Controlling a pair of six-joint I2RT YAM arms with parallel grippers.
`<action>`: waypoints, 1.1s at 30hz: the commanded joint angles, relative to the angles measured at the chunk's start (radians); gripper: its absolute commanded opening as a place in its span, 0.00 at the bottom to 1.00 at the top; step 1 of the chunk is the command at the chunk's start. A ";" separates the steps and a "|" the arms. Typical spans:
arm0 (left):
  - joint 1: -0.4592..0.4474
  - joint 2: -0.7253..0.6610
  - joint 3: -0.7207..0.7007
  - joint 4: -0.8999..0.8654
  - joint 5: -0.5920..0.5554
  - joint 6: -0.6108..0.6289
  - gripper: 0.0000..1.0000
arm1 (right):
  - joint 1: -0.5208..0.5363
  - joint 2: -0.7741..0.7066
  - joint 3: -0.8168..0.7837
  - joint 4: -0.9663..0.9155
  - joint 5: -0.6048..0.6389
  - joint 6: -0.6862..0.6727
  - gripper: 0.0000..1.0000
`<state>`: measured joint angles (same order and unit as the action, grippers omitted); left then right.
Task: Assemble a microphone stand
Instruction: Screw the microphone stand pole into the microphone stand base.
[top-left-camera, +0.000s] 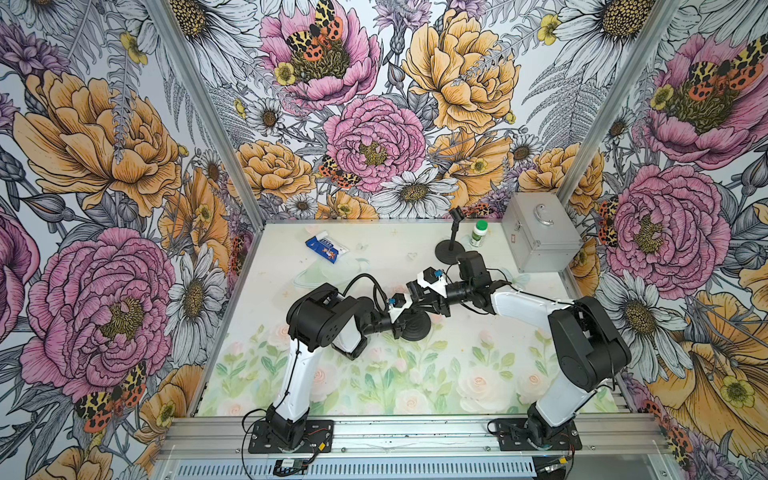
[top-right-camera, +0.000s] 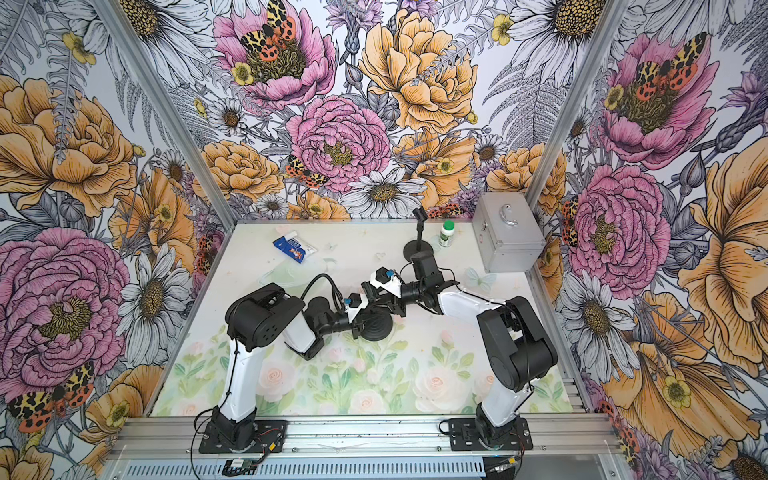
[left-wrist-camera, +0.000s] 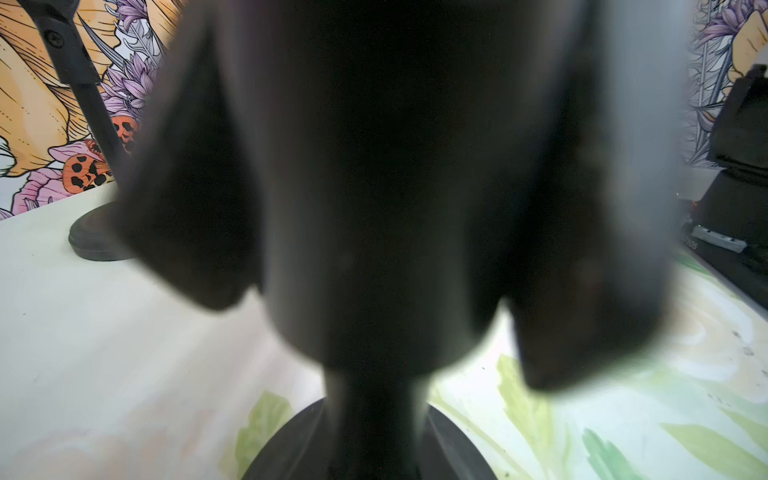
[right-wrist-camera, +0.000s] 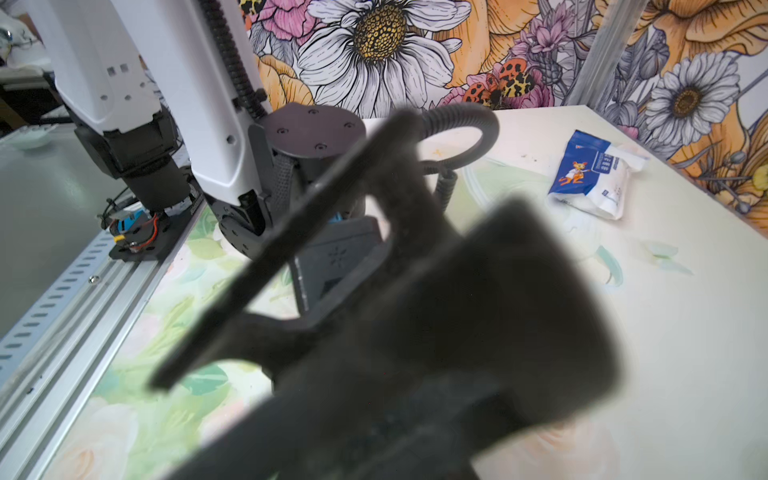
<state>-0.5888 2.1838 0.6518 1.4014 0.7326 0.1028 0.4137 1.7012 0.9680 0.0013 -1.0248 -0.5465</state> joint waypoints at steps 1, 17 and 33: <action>-0.002 0.018 -0.008 0.010 0.025 0.024 0.18 | 0.001 0.003 0.017 -0.013 0.025 0.006 0.13; -0.006 0.020 -0.006 0.011 0.002 0.019 0.20 | 0.374 -0.067 -0.377 0.558 1.365 0.626 0.00; -0.006 0.020 -0.007 0.010 0.009 0.024 0.19 | 0.069 -0.153 -0.251 0.182 0.172 0.087 0.40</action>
<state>-0.5789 2.1857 0.6537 1.4040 0.6998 0.1047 0.4973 1.5528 0.6804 0.3363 -0.6613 -0.3477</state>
